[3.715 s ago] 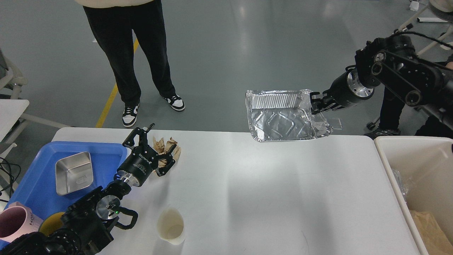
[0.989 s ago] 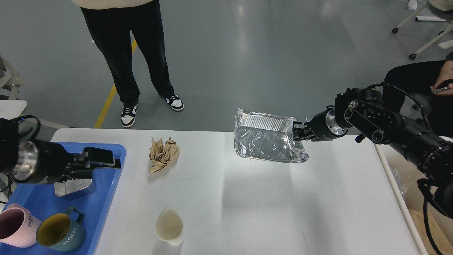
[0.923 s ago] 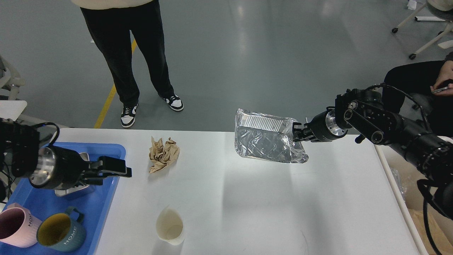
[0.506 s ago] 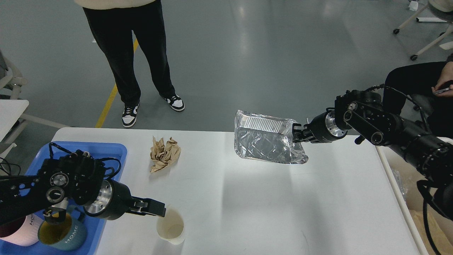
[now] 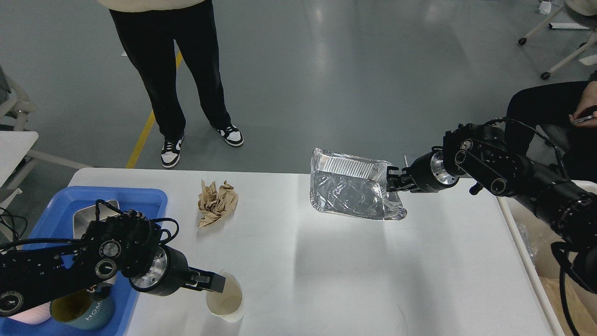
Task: Tidy desktop
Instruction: 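Reach the left gripper toward the white paper cup and grasp it, then lift the paper cup with the left gripper over the held foil tray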
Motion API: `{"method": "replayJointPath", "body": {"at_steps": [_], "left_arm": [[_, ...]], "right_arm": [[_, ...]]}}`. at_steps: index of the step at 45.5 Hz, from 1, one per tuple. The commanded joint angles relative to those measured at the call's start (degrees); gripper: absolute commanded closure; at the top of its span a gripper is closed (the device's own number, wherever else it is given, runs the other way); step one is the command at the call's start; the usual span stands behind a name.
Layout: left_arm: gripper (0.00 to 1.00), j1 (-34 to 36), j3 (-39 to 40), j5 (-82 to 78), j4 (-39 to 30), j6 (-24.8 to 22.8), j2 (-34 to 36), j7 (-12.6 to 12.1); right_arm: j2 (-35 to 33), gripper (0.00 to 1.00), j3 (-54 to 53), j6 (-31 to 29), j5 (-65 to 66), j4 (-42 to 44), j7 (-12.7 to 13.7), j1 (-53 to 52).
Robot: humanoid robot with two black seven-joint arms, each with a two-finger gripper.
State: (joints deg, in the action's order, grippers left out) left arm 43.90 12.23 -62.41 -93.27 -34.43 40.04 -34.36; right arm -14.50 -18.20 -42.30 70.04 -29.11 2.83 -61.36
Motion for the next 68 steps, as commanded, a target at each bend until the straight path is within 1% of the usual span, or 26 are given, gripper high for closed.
{"method": "replayJointPath", "body": {"at_steps": [1, 3, 5, 7, 9, 11, 12, 25, 27, 30, 34, 36, 40, 44, 46, 48, 50, 53, 58, 61, 64, 66, 68], "left_arm": [[0.33, -0.13, -2.03, -1.75, 0.81, 0.07, -1.46, -0.36], [0.37, -0.13, -2.39, -1.75, 1.08, 0.07, -1.72, -0.53], [0.43, -0.3, -2.56, -1.84, 1.25, 0.15, -1.99, -0.8], [0.47, -0.48, -2.56, -2.19, 1.43, 0.15, -2.34, -0.88], [0.55, -0.48, -2.56, -2.37, 1.43, 0.07, -2.69, -1.06], [0.73, -0.48, -2.56, -2.37, 1.43, 0.07, -3.04, -1.15], [1.0, -0.04, -2.82, -2.37, 1.95, -0.02, -3.04, -1.24], [1.0, 0.4, -2.21, -1.75, 0.99, -1.34, -1.99, -1.41], [1.0, 1.1, -1.78, -1.23, 0.2, -2.74, -1.55, -1.41], [1.0, 4.69, 0.85, 1.05, -1.2, -7.04, 0.11, -1.59], [1.0, 12.94, 6.3, 10.44, -4.1, -13.1, 1.79, -2.99], [1.0, 21.02, 7.72, 17.55, -4.2, -16.01, 3.02, -3.52], [1.0, 37.45, 6.41, 29.68, -2.53, -20.4, 4.95, -3.52], [1.0, 52.31, 1.85, 39.88, 0.45, -20.57, 5.13, -3.52], [1.0, 58.29, -1.05, 43.15, 1.42, -20.57, 5.22, -3.26], [1.0, 62.61, -3.87, 45.17, 1.95, -20.57, 5.22, -3.0], [1.0, 65.43, -5.81, 46.49, 2.04, -20.57, 5.31, -2.91], [1.0, 67.54, -6.52, 47.03, 2.13, -20.57, 5.22, -2.73], [1.0, 67.9, -6.52, 47.11, 2.66, -20.57, 4.43, -2.73], [1.0, 67.72, -6.69, 46.94, 4.15, -20.57, 3.55, -2.73], [1.0, 67.37, -6.61, 46.06, 8.7, -20.57, 0.75, -2.64], [1.0, 67.11, -6.78, 45.62, 13.36, -20.57, -3.02, -2.38], [1.0, 66.5, -7.04, 44.75, 18.98, -19.02, -7.85, -1.85]], "right_arm": [[0.0, 1.0, 0.01, 0.12, 0.01, -0.07, -0.1, 0.01], [0.0, 1.0, 0.01, 0.12, 0.01, -0.07, -0.1, 0.01], [0.0, 1.0, 0.01, 0.12, 0.01, -0.07, -0.1, 0.27], [0.0, 1.0, 0.01, 0.21, 0.01, -0.07, -0.1, 0.45], [0.0, 1.0, -0.08, 0.47, 0.01, -0.07, -0.1, 0.45], [0.0, 1.0, 0.01, 0.64, 0.01, -0.07, -0.1, 0.54], [0.0, 1.0, 0.01, 0.82, 0.01, -0.07, -0.37, 0.89], [0.0, 1.0, 0.01, 0.82, 0.01, -0.16, -0.55, 0.8], [0.0, 1.0, 0.01, 0.73, -0.08, -0.24, -0.63, 0.8], [0.0, 1.0, 0.01, 0.73, -0.08, -0.51, -0.54, 0.8], [0.0, 1.0, 0.01, 0.73, -0.08, -0.51, -0.54, 0.71], [0.0, 1.0, 0.01, 0.73, -0.08, -0.6, -0.54, 0.71], [0.0, 1.0, 0.01, 0.64, 0.01, -1.03, -0.54, 0.71], [0.0, 1.0, 0.09, 0.64, -0.08, -1.04, -0.54, 0.71], [0.0, 1.0, 0.09, 0.64, 0.01, -1.04, -0.54, 0.71], [0.0, 1.0, 0.09, 0.64, 0.01, -1.04, -0.54, 0.71], [0.0, 1.0, 0.09, 0.64, -0.08, -1.04, -0.54, 0.71], [0.0, 1.0, 0.09, 0.64, 0.01, -1.04, -0.54, 0.71], [-0.08, 1.0, 0.09, 0.64, -0.08, -1.04, -0.54, 0.63], [-0.09, 1.0, 0.09, 0.64, -0.08, -1.04, -0.54, 0.54], [-0.17, 1.0, 0.09, 0.56, -0.08, -1.56, -0.54, 0.54], [-0.61, 1.0, 0.09, 0.56, -0.08, -2.17, -0.54, 0.54], [-1.31, 1.0, 0.09, 0.56, -0.08, -2.88, -0.46, 0.54]]}}
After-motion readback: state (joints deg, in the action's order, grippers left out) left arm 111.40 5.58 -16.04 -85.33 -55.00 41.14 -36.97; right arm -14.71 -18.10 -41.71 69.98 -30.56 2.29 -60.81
